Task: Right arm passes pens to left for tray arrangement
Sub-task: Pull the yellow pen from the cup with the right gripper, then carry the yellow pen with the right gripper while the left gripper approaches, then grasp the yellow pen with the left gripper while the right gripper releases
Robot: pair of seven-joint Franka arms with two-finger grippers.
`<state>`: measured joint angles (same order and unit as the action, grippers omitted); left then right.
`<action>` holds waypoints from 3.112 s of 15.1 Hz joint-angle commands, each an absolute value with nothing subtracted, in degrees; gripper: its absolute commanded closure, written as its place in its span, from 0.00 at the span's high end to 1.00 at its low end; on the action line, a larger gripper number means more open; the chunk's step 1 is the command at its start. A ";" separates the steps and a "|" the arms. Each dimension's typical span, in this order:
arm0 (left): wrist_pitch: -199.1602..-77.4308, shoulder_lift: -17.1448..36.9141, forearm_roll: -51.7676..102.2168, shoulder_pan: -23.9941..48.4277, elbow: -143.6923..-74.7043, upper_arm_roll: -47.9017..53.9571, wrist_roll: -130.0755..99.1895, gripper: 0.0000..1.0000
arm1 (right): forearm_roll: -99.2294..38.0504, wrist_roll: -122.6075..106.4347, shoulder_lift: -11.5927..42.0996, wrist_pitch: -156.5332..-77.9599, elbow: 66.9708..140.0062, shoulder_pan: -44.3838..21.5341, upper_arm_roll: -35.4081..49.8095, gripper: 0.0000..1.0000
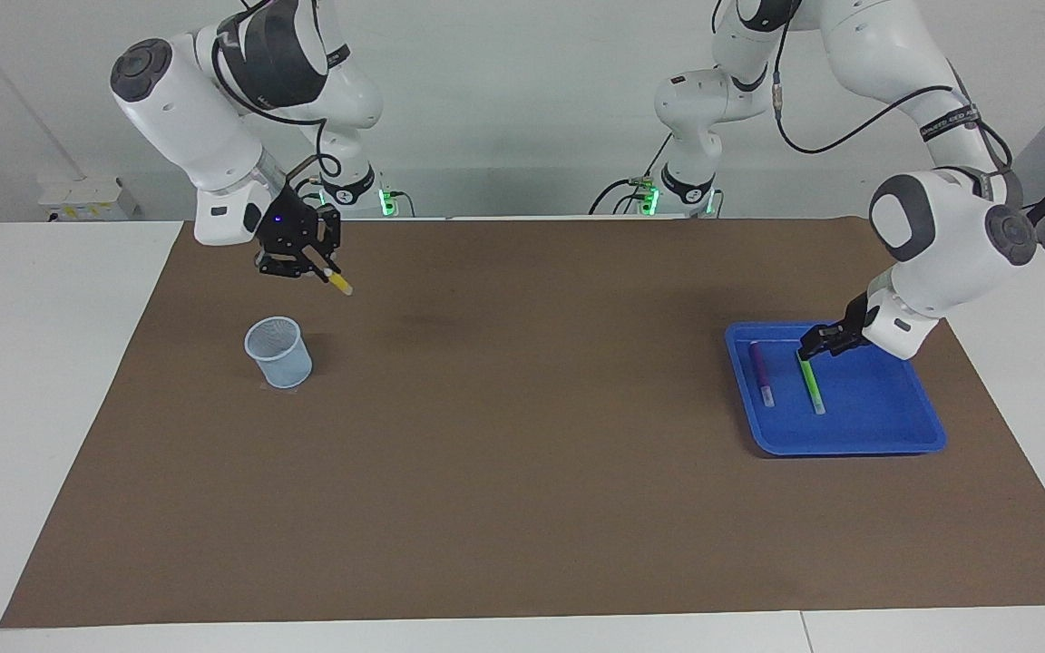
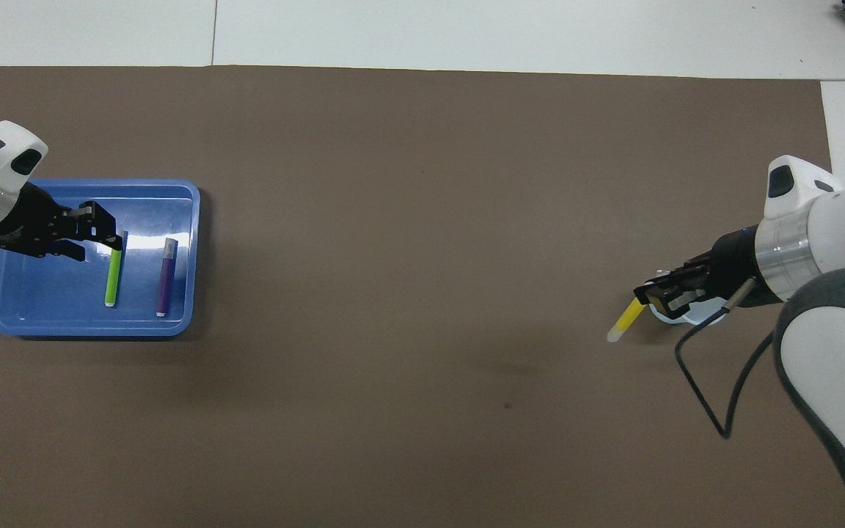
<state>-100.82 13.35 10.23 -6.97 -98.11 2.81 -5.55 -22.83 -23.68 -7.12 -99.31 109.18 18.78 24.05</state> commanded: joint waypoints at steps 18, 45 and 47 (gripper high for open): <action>-92.89 1.06 47.18 -2.03 -102.47 7.47 -71.79 0.75 | -35.42 48.95 -10.54 -148.27 121.46 -10.71 24.26 0.00; -118.39 -10.72 50.19 17.93 -122.87 7.38 -84.55 0.58 | -35.33 45.88 -9.58 -153.19 124.63 -14.06 24.26 0.00; -118.48 -10.72 50.19 18.19 -122.87 7.38 -84.55 0.56 | -35.33 44.48 -8.88 -153.28 124.63 -13.98 24.26 0.00</action>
